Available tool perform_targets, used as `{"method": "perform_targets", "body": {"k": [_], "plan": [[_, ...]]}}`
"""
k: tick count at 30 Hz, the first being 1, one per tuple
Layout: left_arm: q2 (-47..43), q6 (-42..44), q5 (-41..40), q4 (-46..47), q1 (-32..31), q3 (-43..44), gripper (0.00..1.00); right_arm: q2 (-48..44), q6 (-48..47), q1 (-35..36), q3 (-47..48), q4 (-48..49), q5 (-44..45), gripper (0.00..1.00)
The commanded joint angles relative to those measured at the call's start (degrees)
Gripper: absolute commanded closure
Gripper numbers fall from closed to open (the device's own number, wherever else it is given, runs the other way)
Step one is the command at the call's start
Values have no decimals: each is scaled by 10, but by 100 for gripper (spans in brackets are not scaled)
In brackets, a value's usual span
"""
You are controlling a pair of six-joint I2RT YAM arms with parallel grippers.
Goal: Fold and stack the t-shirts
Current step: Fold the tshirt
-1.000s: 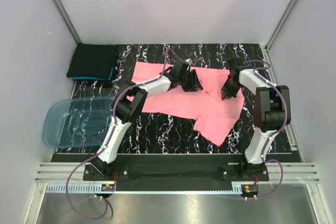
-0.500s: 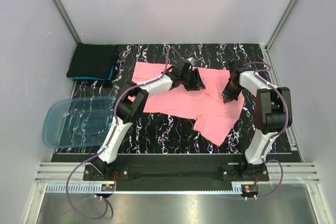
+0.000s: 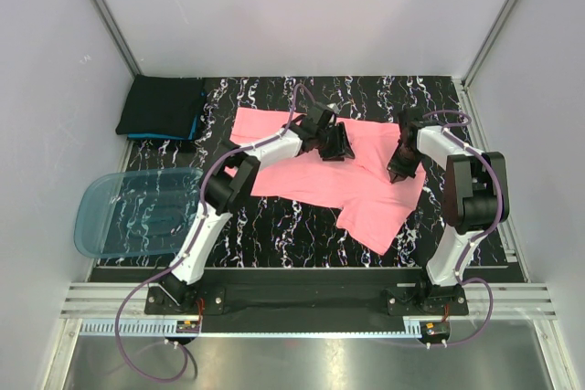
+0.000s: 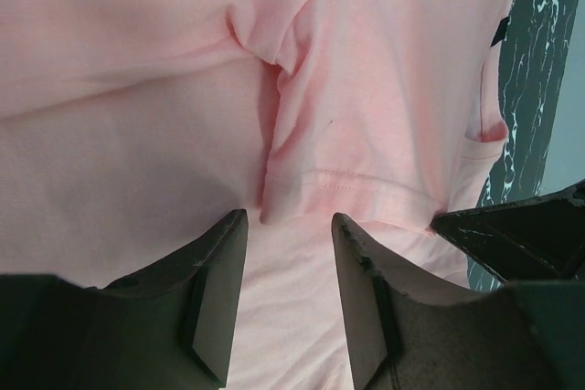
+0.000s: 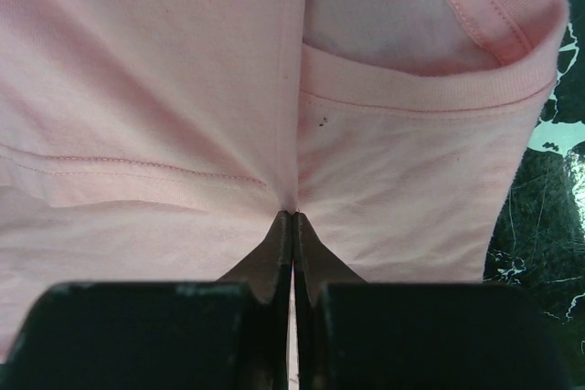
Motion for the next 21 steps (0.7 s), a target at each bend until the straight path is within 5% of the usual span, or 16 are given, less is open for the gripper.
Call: {"method": "perform_targets", "body": {"k": [1, 15, 21], "plan": [[5, 11, -9, 6, -2, 31, 53, -24, -8, 3, -1, 4, 13, 100], [22, 7, -7, 6, -7, 45, 61, -27, -15, 3, 14, -3, 6, 100], [17, 12, -3, -8, -6, 59, 98, -29, -16, 4, 17, -8, 12, 100]]}}
